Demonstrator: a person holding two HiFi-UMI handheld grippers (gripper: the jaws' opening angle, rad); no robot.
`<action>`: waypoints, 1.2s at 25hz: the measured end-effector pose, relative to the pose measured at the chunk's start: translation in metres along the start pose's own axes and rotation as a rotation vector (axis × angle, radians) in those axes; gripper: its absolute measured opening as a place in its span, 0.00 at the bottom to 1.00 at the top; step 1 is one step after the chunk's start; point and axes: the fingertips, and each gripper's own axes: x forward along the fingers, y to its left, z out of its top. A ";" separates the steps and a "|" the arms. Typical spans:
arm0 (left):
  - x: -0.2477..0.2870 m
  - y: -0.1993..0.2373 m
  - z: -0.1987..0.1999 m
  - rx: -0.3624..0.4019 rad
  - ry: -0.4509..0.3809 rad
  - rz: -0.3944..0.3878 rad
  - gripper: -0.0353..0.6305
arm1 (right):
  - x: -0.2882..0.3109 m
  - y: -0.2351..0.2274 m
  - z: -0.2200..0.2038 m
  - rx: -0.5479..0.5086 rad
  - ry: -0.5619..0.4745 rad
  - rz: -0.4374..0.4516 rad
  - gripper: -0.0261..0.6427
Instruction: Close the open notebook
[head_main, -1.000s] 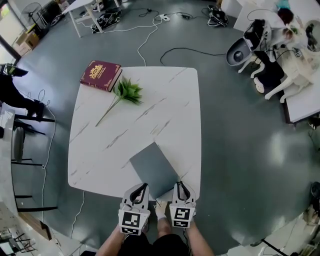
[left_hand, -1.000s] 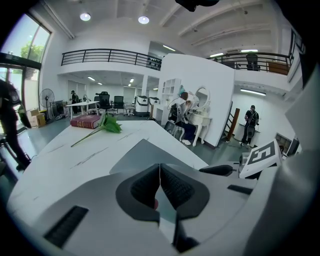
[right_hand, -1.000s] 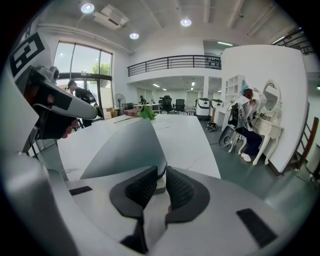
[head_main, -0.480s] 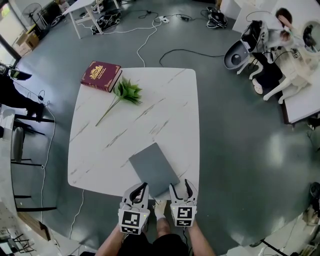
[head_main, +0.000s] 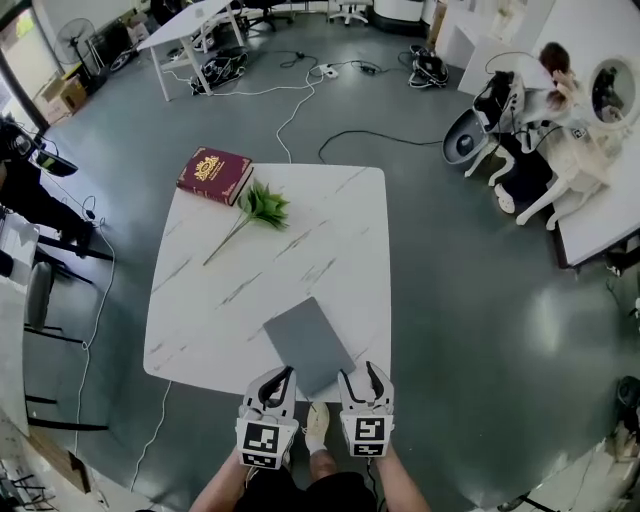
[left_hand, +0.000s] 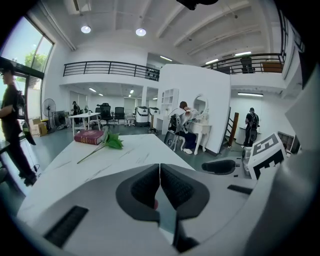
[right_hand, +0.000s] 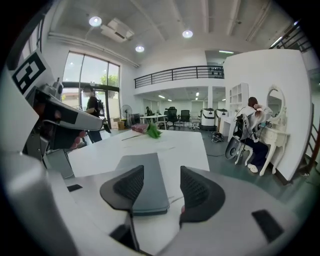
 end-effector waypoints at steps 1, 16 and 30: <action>-0.005 0.000 0.007 0.005 -0.013 0.004 0.09 | -0.005 0.001 0.009 -0.006 -0.015 0.001 0.40; -0.126 -0.007 0.092 0.063 -0.240 0.107 0.09 | -0.105 0.056 0.128 -0.077 -0.276 0.065 0.27; -0.207 -0.004 0.083 0.077 -0.321 0.192 0.09 | -0.165 0.108 0.157 -0.125 -0.415 0.105 0.12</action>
